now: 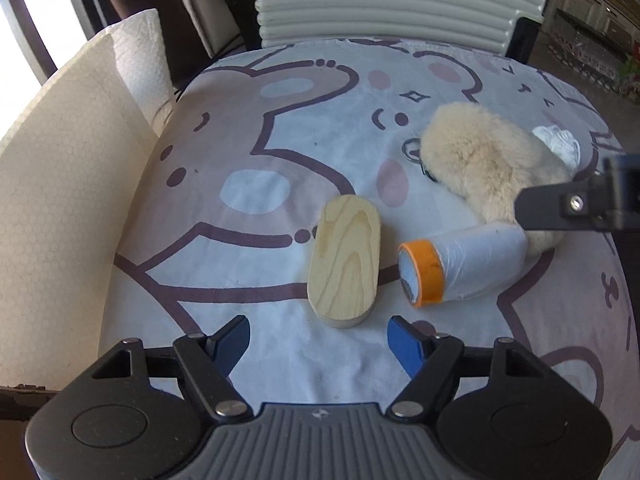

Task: Organize objects
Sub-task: 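Close the right gripper around the plastic-wrapped roll with the orange cap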

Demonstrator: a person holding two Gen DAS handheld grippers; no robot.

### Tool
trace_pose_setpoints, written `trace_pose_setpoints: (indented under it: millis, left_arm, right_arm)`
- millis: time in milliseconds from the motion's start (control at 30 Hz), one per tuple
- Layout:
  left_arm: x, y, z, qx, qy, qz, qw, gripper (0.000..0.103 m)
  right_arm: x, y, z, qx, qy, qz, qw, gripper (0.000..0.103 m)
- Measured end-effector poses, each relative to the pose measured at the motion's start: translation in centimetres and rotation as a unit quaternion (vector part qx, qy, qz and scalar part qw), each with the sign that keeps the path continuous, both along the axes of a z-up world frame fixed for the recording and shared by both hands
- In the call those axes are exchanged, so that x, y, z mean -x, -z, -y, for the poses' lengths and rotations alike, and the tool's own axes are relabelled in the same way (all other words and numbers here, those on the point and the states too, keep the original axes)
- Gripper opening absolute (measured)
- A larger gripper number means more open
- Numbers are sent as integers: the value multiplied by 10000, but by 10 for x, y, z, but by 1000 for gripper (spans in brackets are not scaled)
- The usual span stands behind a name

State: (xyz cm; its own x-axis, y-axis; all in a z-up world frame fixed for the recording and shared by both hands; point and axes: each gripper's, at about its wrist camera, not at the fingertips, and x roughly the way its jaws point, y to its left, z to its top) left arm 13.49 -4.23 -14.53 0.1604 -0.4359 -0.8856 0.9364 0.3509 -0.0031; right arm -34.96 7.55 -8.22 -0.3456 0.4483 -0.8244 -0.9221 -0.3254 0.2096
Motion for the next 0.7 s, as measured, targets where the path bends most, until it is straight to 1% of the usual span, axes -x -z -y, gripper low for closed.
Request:
trace_pose_setpoints:
  millis: [200,433,667,700]
  left_arm:
    - [-4,-1,-5,150,202,-43,9997,76]
    - [-12,-1,-9,266,191,-94,9994,74]
    - [-8,0,-8,328,413,-136,9985,74]
    - [-8,0,-8,336,417,-150,9985,74]
  right_arm:
    - [23,19,-6,248,-101,150,9995,98]
    - [53,35,-6,337,-413,399,9978,98]
    - [64,48,-10,334,-483,650,9962,98]
    - [65,50,-11,365,-490,697,9957,93]
